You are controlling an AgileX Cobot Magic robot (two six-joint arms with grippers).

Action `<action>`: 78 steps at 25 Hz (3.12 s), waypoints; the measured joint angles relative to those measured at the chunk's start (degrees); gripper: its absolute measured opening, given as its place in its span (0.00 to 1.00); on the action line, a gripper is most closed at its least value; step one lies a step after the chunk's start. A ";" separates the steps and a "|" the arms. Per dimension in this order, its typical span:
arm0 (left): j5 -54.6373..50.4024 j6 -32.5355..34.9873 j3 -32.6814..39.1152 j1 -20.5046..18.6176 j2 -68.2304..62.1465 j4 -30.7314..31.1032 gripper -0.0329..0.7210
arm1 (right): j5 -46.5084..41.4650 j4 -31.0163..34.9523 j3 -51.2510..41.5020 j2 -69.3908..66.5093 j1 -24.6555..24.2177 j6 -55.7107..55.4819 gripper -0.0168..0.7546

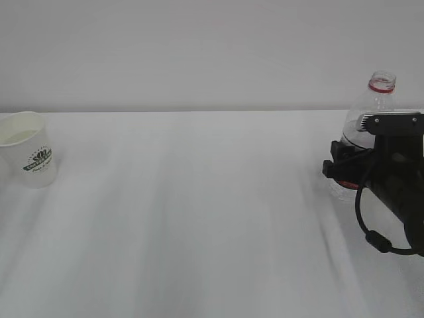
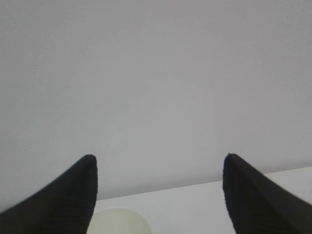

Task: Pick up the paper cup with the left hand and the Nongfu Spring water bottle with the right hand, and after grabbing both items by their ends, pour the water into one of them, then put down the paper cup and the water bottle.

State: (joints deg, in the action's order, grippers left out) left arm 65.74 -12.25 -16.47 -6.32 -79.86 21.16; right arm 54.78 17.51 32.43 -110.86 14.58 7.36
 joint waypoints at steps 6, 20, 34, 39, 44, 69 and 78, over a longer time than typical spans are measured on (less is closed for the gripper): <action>0.00 0.00 0.00 0.00 0.00 0.00 0.81 | 1.39 0.00 0.24 0.00 0.00 -0.85 0.82; 0.00 0.00 0.00 0.00 0.00 0.00 0.81 | 2.84 0.00 -0.66 0.00 0.00 -1.05 0.83; 0.00 0.00 0.00 0.00 0.00 0.00 0.81 | 9.18 -0.66 -2.51 5.78 0.00 -1.13 0.83; 0.00 0.00 0.00 0.00 0.00 0.00 0.81 | 8.38 -0.82 -2.60 8.47 0.00 0.42 0.83; 0.00 0.00 0.00 0.00 0.00 0.00 0.81 | 5.89 -0.92 -2.64 11.58 0.00 0.96 0.83; -18.70 0.00 0.36 0.00 23.30 -2.48 0.77 | -15.23 -0.49 -3.37 33.84 0.00 6.01 0.81; -27.16 0.00 0.36 0.00 35.02 -2.48 0.75 | -22.51 -0.47 -4.45 42.44 0.00 7.07 0.81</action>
State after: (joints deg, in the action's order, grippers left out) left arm 38.58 -12.25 -16.11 -6.32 -44.83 18.68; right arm 32.27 17.04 27.98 -68.43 14.58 14.43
